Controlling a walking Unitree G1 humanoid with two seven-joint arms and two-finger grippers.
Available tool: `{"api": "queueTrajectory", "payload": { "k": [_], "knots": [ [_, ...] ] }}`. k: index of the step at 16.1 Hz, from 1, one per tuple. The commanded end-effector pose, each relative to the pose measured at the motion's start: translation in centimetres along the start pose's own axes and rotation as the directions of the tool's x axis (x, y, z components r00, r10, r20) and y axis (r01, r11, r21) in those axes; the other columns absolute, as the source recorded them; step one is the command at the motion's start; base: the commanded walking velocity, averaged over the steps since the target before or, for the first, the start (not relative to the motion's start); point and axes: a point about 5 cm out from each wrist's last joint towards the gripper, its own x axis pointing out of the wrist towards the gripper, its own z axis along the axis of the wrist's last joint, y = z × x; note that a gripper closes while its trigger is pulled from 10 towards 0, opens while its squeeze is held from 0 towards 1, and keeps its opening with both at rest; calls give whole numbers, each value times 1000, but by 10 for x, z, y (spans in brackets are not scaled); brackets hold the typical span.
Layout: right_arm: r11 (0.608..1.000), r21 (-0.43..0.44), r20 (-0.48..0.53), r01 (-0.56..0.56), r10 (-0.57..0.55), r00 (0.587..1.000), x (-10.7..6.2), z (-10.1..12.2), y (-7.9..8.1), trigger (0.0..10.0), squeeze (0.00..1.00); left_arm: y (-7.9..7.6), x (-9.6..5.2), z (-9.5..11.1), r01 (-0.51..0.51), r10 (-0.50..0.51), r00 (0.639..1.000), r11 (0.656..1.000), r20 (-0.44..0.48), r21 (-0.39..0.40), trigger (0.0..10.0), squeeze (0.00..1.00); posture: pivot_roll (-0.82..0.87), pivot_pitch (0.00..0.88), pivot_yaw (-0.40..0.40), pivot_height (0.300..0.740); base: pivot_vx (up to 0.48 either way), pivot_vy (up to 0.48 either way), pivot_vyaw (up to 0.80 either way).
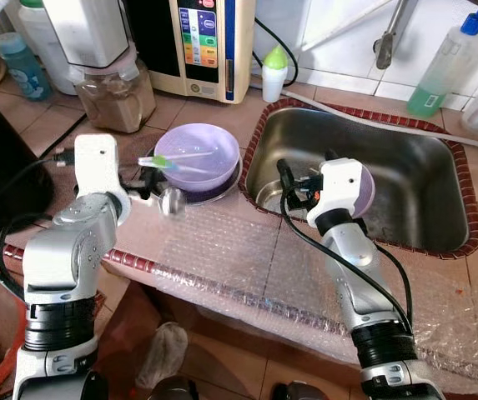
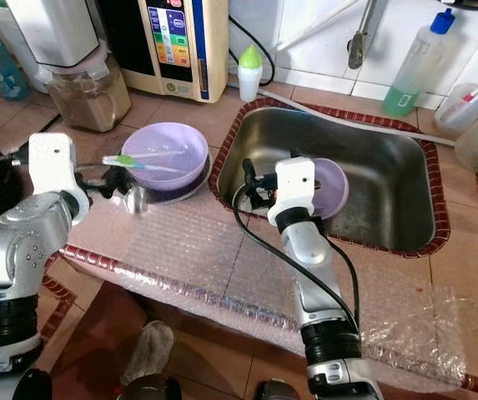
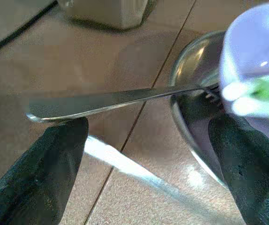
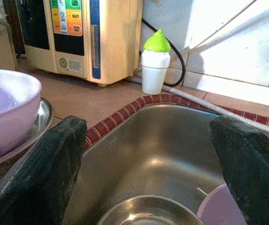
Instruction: Kitchen organization
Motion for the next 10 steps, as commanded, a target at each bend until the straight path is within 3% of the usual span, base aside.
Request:
{"api": "queueTrajectory", "payload": {
  "k": [1, 5, 10],
  "knots": [
    [1000, 6, 11, 3, -3, 1000, 3, 2, 0, 10000, 0, -1, -3, 4, -5, 5, 1000, 1000, 8, 16, 10000, 0, 106, 37, 39, 740, 0, 0, 0],
    [1000, 3, 11, 7, -7, 1000, 5, 1, -4, 10000, 0, -10, -9, 8, -6, 1, 997, 997, 71, 75, 10000, 0, 103, 32, 30, 740, 0, 0, 0],
    [1000, -11, 18, -1, 1, 1000, 9, 3, -7, 10000, 0, -17, -26, 9, 11, -15, 961, 1000, 275, 17, 10000, 0, 96, 23, 1, 740, 0, 0, 0]
  ]
}}
